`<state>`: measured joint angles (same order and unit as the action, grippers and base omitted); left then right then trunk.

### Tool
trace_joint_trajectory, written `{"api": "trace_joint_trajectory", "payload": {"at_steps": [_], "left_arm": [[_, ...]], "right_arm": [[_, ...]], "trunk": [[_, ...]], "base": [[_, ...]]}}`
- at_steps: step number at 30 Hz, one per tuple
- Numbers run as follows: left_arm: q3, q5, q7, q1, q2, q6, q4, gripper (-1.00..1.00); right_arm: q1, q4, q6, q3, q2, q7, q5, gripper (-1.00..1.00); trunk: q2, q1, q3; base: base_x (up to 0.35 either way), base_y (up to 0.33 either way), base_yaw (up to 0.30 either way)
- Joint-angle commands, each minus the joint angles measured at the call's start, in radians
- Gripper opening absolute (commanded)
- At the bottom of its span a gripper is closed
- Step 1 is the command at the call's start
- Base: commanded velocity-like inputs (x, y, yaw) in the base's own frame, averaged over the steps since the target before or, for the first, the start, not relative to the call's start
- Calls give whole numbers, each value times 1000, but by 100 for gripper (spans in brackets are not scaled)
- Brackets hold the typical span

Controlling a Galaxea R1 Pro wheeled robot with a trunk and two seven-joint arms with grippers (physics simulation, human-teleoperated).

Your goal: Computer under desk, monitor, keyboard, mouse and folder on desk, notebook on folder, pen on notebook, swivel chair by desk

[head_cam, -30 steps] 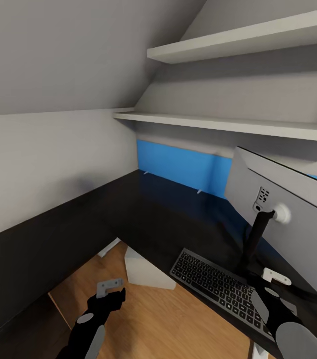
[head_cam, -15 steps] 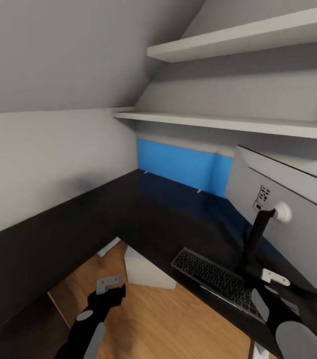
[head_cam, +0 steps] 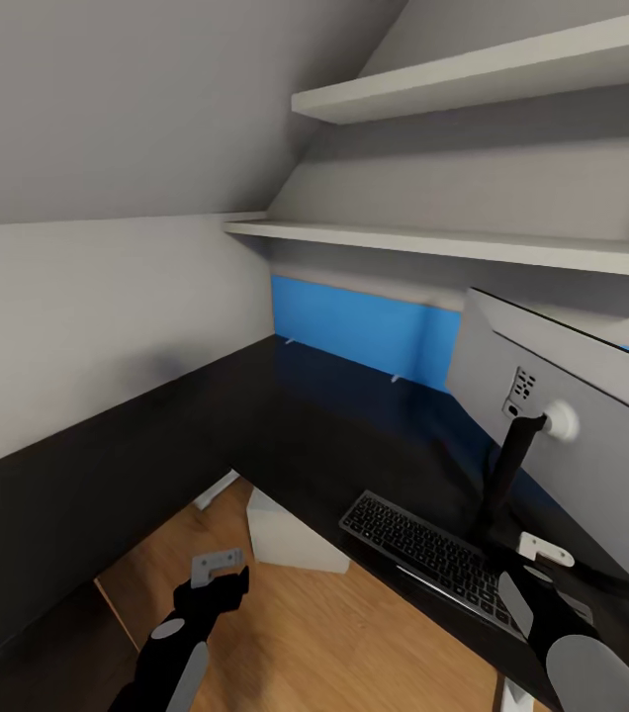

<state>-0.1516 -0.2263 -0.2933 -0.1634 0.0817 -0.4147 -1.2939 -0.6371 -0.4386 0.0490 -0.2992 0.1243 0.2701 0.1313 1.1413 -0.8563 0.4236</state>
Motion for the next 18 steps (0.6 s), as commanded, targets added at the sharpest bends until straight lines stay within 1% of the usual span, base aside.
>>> {"api": "trace_joint_trajectory", "payload": {"at_steps": [1, 5, 11, 15, 18], "left_arm": [[-2, -10, -9, -1, 0, -3, 2, 100], [-2, -10, -9, 0, 0, -3, 7, 100], [-2, -10, -9, -1, 0, -3, 8, 100], [-2, -10, -9, -1, 0, -3, 9, 100], [-2, -10, -9, -1, 0, -3, 9, 100]], "right_arm": [[1, 0, 5, 2, 0, 3, 14, 100], [1, 0, 4, 2, 0, 3, 14, 100], [0, 0, 3, 2, 0, 3, 14, 100], [0, 0, 2, 2, 0, 3, 14, 100], [0, 0, 2, 2, 0, 3, 14, 100]], "trunk": [[1, 0, 1], [1, 0, 1], [1, 0, 1], [1, 0, 1], [1, 0, 1]], "base": [[-119, 0, 0], [-206, 0, 0], [-51, 7, 0], [-178, 105, 0], [-70, 37, 0]]}}
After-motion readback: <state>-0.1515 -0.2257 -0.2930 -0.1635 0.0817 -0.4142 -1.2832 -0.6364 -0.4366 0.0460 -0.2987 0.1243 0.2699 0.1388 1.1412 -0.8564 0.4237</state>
